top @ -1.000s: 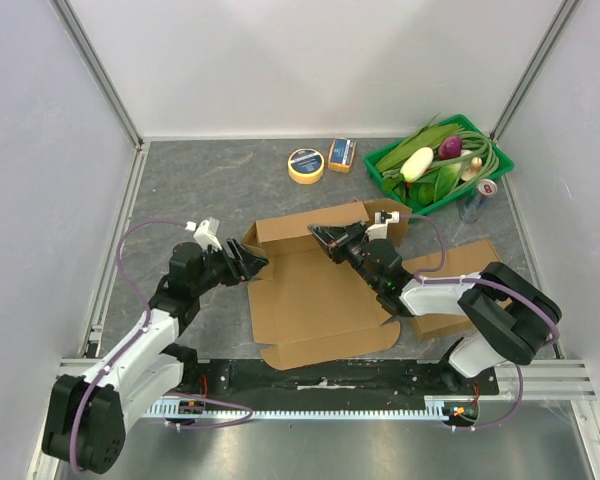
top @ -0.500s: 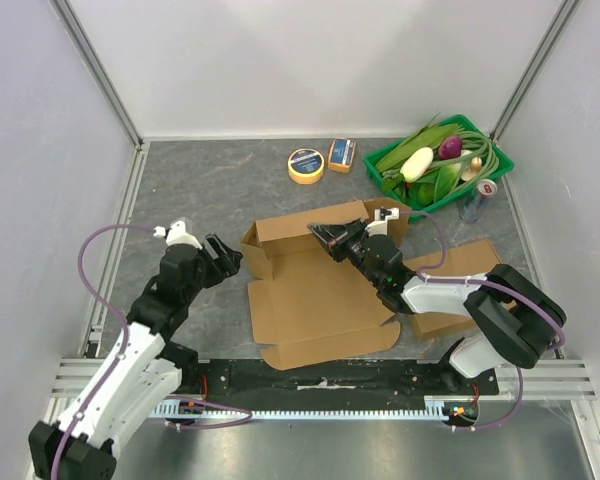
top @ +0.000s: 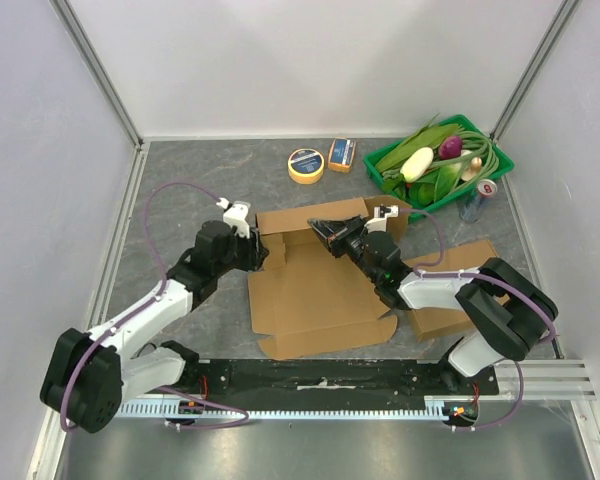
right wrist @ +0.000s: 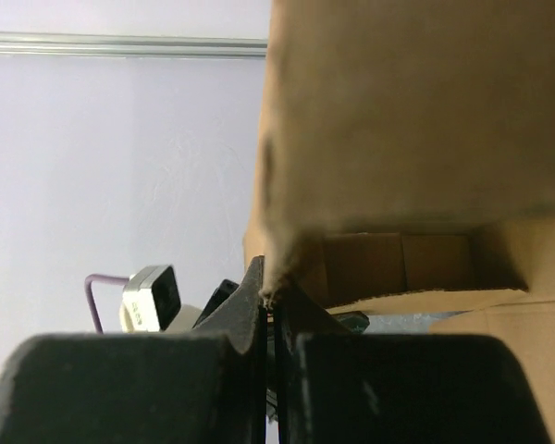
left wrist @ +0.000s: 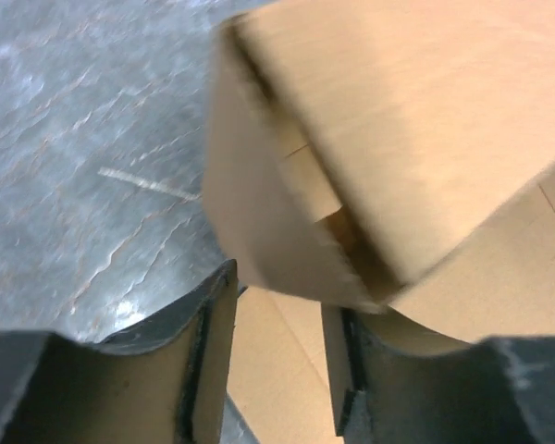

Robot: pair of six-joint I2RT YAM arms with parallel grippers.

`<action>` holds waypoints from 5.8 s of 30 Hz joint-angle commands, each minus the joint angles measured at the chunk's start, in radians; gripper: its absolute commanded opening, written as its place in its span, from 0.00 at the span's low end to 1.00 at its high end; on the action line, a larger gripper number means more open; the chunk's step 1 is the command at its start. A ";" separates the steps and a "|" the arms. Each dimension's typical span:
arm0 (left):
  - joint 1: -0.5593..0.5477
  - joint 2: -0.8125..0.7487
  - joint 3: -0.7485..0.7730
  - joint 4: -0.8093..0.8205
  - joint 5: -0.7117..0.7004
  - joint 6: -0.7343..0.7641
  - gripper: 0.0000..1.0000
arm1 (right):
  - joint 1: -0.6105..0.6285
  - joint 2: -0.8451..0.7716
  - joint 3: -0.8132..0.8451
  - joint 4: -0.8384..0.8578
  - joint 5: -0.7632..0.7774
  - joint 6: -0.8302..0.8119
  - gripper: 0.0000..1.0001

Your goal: Fold the paper box

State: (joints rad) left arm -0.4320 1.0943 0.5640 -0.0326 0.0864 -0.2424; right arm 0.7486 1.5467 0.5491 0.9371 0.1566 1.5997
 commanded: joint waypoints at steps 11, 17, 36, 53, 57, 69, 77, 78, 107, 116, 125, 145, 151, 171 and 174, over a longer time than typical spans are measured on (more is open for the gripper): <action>-0.205 -0.056 -0.236 0.650 -0.559 0.064 0.45 | 0.011 0.016 0.012 -0.026 -0.031 0.101 0.00; -0.226 0.074 -0.174 0.756 -0.590 0.175 0.50 | 0.012 0.009 0.025 -0.035 -0.023 0.126 0.00; -0.235 0.196 -0.130 0.833 -0.554 0.158 0.46 | 0.014 0.033 0.091 -0.153 -0.037 0.263 0.00; -0.280 0.412 0.062 0.488 -1.064 -0.081 0.02 | 0.032 0.018 0.166 -0.351 -0.005 0.367 0.00; -0.280 0.412 0.014 0.658 -0.816 0.130 0.02 | 0.032 0.030 0.198 -0.347 -0.020 0.359 0.00; -0.228 0.155 -0.133 0.648 -0.467 0.031 0.56 | 0.021 0.024 0.173 -0.334 -0.014 0.338 0.00; -0.200 0.191 -0.138 0.639 -0.546 0.043 0.50 | 0.018 0.026 0.164 -0.314 -0.029 0.355 0.00; -0.200 0.225 -0.130 0.640 -0.568 0.043 0.47 | 0.018 0.027 0.169 -0.316 -0.034 0.353 0.00; -0.202 0.207 -0.242 0.818 -0.675 0.022 0.02 | -0.107 -0.470 0.625 -1.580 0.020 -1.143 0.98; -0.200 0.216 -0.239 0.813 -0.698 0.003 0.02 | -0.172 -0.241 0.726 -1.493 -0.091 -1.023 0.78; -0.198 0.214 -0.222 0.771 -0.680 -0.023 0.02 | -0.321 -0.207 0.454 -0.994 -0.547 -0.792 0.47; -0.194 0.113 -0.208 0.599 -0.714 -0.222 0.02 | -0.329 -0.540 0.240 -1.261 -0.133 -1.161 0.63; -0.194 0.090 -0.219 0.574 -0.723 -0.229 0.02 | -0.161 -0.490 -0.009 -0.823 0.152 -1.142 0.03; -0.188 0.078 -0.222 0.539 -0.740 -0.250 0.02 | -0.147 -0.001 0.051 -0.301 0.279 -1.233 0.00; -0.188 0.073 -0.223 0.537 -0.734 -0.248 0.02 | -0.146 0.010 0.034 -0.262 0.271 -1.254 0.00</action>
State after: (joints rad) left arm -0.6258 1.1896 0.3344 0.4946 -0.6189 -0.4412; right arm 0.6029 1.5459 0.5884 0.5297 0.4351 0.3656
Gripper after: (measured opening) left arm 0.047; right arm 0.006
